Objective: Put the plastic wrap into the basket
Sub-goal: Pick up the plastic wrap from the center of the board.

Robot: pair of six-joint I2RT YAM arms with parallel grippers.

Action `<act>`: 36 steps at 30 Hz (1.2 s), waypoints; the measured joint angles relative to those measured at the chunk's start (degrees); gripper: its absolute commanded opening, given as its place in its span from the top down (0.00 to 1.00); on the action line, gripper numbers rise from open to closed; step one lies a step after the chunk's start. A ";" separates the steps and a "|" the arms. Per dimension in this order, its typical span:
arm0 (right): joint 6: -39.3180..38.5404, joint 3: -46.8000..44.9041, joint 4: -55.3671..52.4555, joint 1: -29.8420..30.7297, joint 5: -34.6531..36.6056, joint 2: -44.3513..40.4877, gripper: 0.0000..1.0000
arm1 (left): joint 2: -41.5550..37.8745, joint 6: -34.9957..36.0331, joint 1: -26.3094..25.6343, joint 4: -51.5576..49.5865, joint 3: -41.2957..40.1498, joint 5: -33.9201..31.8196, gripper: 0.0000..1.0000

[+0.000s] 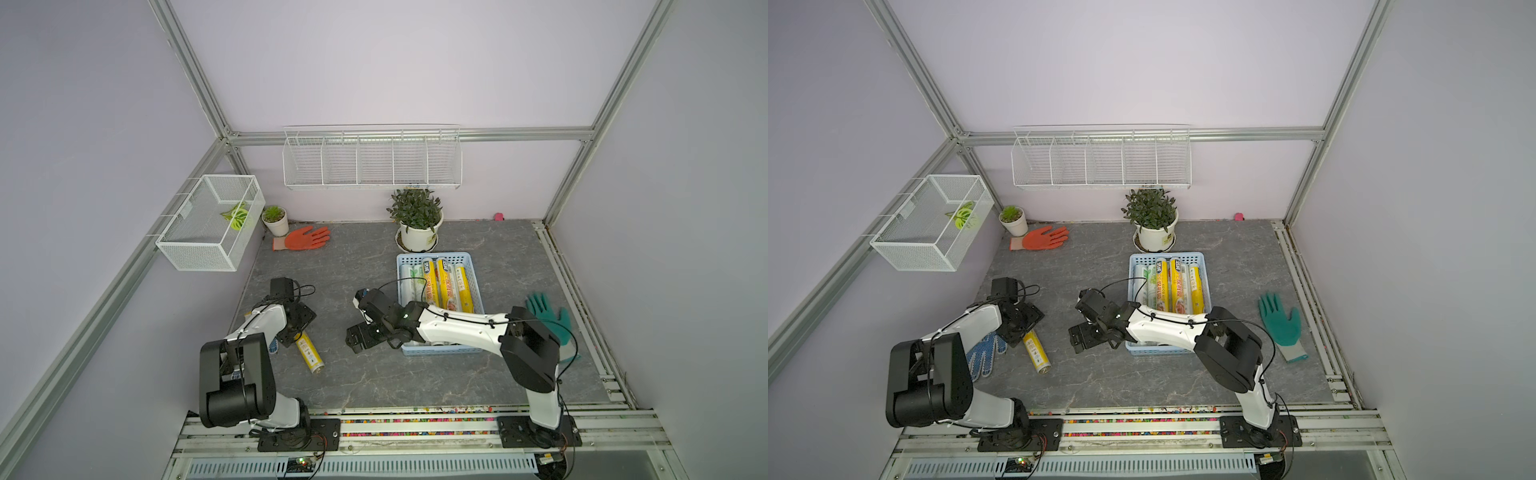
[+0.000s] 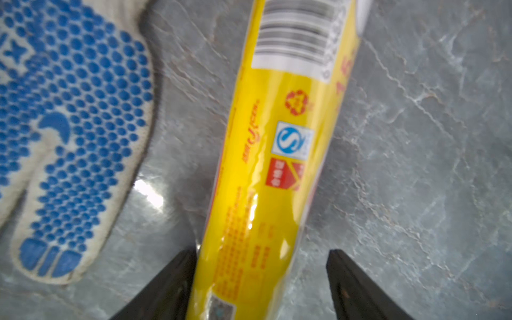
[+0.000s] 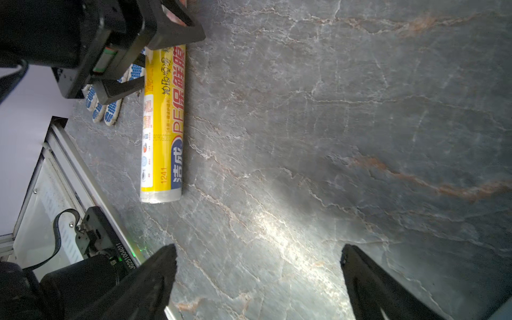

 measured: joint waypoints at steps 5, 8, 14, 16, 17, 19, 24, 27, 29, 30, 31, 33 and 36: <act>1.16 -1.25 0.70 -0.68 0.48 -0.24 0.03 | 3.56 0.35 -5.42 -0.02 2.95 -2.67 0.33; 1.55 -2.71 1.60 -0.94 0.79 -0.96 0.03 | 4.81 1.05 -6.40 -0.37 4.11 -3.26 0.39; 1.77 -6.27 3.30 -1.33 1.46 -4.87 0.03 | 5.33 1.68 -6.64 -0.50 4.44 -3.65 0.51; 1.99 -8.02 3.41 -1.86 1.97 -6.69 0.03 | 5.44 1.86 -6.64 -0.52 4.48 -3.69 0.56; 2.12 -8.72 3.63 -2.19 2.10 -7.45 0.03 | 5.42 1.92 -6.64 -0.50 4.48 -3.69 0.59; 2.19 -9.68 3.74 -2.69 2.45 -8.70 0.03 | 5.38 2.05 -6.62 -0.46 4.46 -3.52 0.64; 2.43 -11.21 3.93 -3.30 3.23 -10.91 0.03 | 4.72 2.60 -6.73 -0.22 4.26 -0.98 0.75; 2.58 -11.74 4.04 -3.30 3.30 -11.85 0.03 | 3.78 3.04 -7.54 -1.36 4.02 0.94 0.76; 2.60 -12.17 3.98 -3.28 3.39 -12.63 0.03 | 2.49 3.04 -8.41 -2.89 4.02 1.84 0.76; 2.60 -12.41 3.93 -3.28 3.52 -13.16 0.03 | 1.44 3.02 -8.85 -3.78 4.02 2.45 0.77; 2.60 -12.70 3.93 -3.28 3.80 -13.70 0.03 | 0.28 3.02 -9.27 -4.48 4.02 2.89 0.77; 2.60 -13.49 3.87 -3.28 4.66 -15.37 0.03 | -2.89 2.97 -10.19 -5.55 4.11 4.02 0.77; 2.84 -15.13 3.89 -3.30 6.82 -18.58 0.03 | -7.80 2.75 -12.11 -6.29 4.63 5.29 0.78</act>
